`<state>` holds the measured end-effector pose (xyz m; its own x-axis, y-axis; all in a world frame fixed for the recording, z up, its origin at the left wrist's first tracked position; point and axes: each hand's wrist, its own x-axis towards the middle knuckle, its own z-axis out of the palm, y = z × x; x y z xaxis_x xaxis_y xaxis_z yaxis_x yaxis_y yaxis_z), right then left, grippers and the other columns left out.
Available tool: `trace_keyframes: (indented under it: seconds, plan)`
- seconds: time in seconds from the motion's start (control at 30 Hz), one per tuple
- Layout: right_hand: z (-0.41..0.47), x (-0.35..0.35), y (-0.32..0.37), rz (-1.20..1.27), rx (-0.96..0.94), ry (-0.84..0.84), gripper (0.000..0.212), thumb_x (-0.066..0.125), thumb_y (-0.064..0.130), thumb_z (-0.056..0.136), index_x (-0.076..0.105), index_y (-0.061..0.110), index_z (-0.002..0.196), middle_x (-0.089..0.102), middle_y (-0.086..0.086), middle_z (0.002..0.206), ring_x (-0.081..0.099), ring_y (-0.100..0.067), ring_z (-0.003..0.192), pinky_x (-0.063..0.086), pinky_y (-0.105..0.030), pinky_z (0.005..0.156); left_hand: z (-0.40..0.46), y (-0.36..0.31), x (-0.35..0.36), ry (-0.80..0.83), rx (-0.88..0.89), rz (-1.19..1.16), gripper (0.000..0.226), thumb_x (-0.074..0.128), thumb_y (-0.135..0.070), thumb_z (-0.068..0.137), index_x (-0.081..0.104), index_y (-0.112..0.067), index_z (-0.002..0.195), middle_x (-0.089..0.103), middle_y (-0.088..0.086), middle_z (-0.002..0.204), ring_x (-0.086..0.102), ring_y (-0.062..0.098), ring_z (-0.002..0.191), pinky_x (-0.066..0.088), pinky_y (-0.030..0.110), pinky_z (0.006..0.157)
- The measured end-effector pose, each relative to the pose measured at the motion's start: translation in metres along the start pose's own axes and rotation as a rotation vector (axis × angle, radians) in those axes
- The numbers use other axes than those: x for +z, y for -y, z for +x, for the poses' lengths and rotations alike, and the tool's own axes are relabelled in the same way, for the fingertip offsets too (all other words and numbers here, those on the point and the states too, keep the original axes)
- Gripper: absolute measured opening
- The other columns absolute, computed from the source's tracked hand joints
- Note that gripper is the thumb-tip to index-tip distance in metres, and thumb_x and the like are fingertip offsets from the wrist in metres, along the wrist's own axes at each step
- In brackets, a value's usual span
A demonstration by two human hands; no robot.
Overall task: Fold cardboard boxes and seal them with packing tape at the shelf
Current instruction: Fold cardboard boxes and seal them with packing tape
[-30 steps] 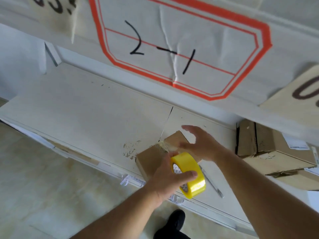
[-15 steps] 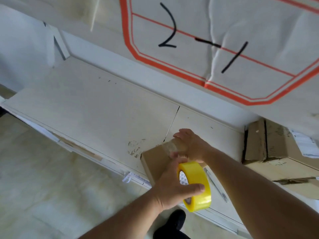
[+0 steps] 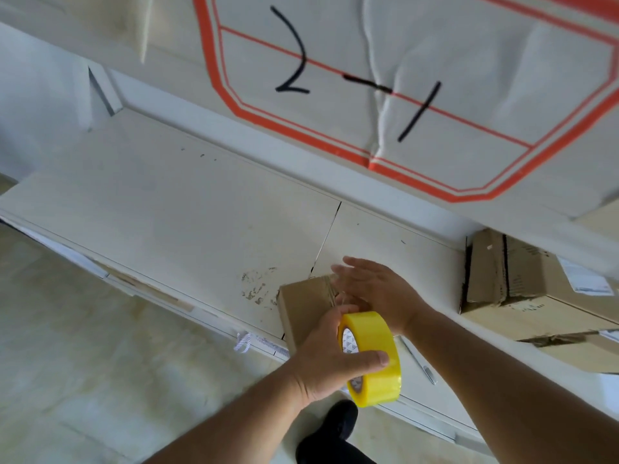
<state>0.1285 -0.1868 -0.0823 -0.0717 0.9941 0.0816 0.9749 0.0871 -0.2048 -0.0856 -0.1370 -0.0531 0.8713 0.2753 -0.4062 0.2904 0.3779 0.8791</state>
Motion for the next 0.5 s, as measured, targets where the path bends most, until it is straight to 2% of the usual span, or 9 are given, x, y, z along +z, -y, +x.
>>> trace_keyframes:
  seconds: [0.1, 0.17, 0.2, 0.23, 0.27, 0.33, 0.37, 0.43, 0.5]
  plan:
    - [-0.002, -0.004, -0.002, -0.056, -0.004, 0.165, 0.056, 0.045, 0.056, 0.101, 0.069, 0.02, 0.136, 0.059, 0.006, 0.15, 0.044, -0.022, 0.148, 0.046, -0.046, 0.114, -0.002, -0.003, 0.001, 0.016, 0.001, 0.026, 0.078, 0.089, -0.036, 0.065, 0.05, -0.029, 0.132, 0.069, -0.001, 0.118, 0.069, 0.007, 0.104, 0.056, 0.023, 0.083]
    - [-0.003, -0.007, -0.004, -0.052, 0.043, 0.316, 0.07, 0.025, 0.068, 0.102, 0.058, 0.025, 0.147, 0.047, 0.011, 0.159, 0.028, -0.017, 0.156, 0.034, -0.044, 0.122, -0.004, -0.004, 0.002, 0.019, -0.002, 0.052, 0.072, 0.088, -0.032, 0.068, 0.051, -0.029, 0.13, 0.07, -0.006, 0.112, 0.069, 0.001, 0.098, 0.054, 0.019, 0.079]
    - [-0.004, -0.009, -0.004, 0.057, 0.154, 0.355, 0.079, 0.015, 0.076, 0.099, 0.053, 0.03, 0.151, 0.042, 0.013, 0.162, 0.02, -0.013, 0.158, 0.025, -0.041, 0.126, -0.004, -0.005, 0.001, 0.014, 0.001, 0.051, 0.068, 0.086, -0.03, 0.07, 0.052, -0.028, 0.128, 0.071, -0.01, 0.106, 0.069, 0.0, 0.095, 0.054, 0.018, 0.077]
    - [-0.004, -0.014, 0.0, 0.193, 0.286, 0.343, 0.083, 0.011, 0.081, 0.095, 0.051, 0.036, 0.152, 0.039, 0.013, 0.164, 0.016, -0.009, 0.158, 0.019, -0.038, 0.127, -0.005, -0.005, 0.001, 0.004, 0.002, 0.039, 0.067, 0.086, -0.03, 0.07, 0.053, -0.027, 0.128, 0.071, -0.013, 0.102, 0.069, -0.001, 0.094, 0.054, 0.018, 0.076]
    - [-0.005, -0.015, 0.001, 0.309, 0.407, 0.313, 0.08, 0.016, 0.084, 0.093, 0.052, 0.04, 0.15, 0.037, 0.011, 0.165, 0.017, -0.009, 0.158, 0.018, -0.037, 0.127, -0.004, -0.005, -0.001, -0.008, 0.001, 0.024, 0.07, 0.087, -0.033, 0.068, 0.053, -0.028, 0.129, 0.072, -0.013, 0.101, 0.07, 0.001, 0.095, 0.054, 0.019, 0.077]
    - [-0.007, -0.018, 0.011, 0.448, 0.561, 0.231, 0.063, 0.035, 0.07, 0.099, 0.058, 0.034, 0.146, 0.044, 0.005, 0.162, 0.031, -0.013, 0.153, 0.023, -0.038, 0.126, -0.002, -0.005, -0.003, -0.021, -0.008, 0.005, 0.081, 0.088, -0.044, 0.062, 0.051, -0.032, 0.133, 0.072, -0.009, 0.11, 0.07, 0.006, 0.103, 0.055, 0.023, 0.081]
    - [-0.01, -0.017, 0.017, 0.536, 0.621, 0.166, 0.061, 0.041, 0.064, 0.1, 0.057, 0.029, 0.147, 0.052, 0.003, 0.156, 0.04, -0.015, 0.148, 0.029, -0.039, 0.124, -0.001, -0.004, -0.004, -0.026, -0.009, -0.001, 0.083, 0.088, -0.047, 0.061, 0.051, -0.032, 0.134, 0.072, -0.006, 0.113, 0.07, 0.008, 0.106, 0.055, 0.024, 0.082]
    - [-0.022, -0.015, 0.032, 0.741, 0.729, 0.026, 0.064, 0.043, 0.071, 0.094, 0.058, 0.033, 0.144, 0.064, 0.006, 0.142, 0.056, -0.01, 0.134, 0.04, -0.04, 0.117, 0.0, -0.003, -0.005, -0.023, 0.001, -0.02, 0.081, 0.087, -0.043, 0.062, 0.052, -0.031, 0.135, 0.073, -0.005, 0.114, 0.07, 0.01, 0.107, 0.055, 0.024, 0.083]
    - [-0.033, -0.007, 0.045, 0.851, 0.724, -0.063, 0.058, 0.038, 0.073, 0.094, 0.065, 0.04, 0.133, 0.063, 0.013, 0.142, 0.055, -0.001, 0.134, 0.039, -0.035, 0.118, 0.0, -0.001, -0.006, -0.03, 0.006, -0.051, 0.078, 0.087, -0.037, 0.064, 0.054, -0.028, 0.134, 0.073, -0.002, 0.115, 0.07, 0.014, 0.11, 0.056, 0.027, 0.085]
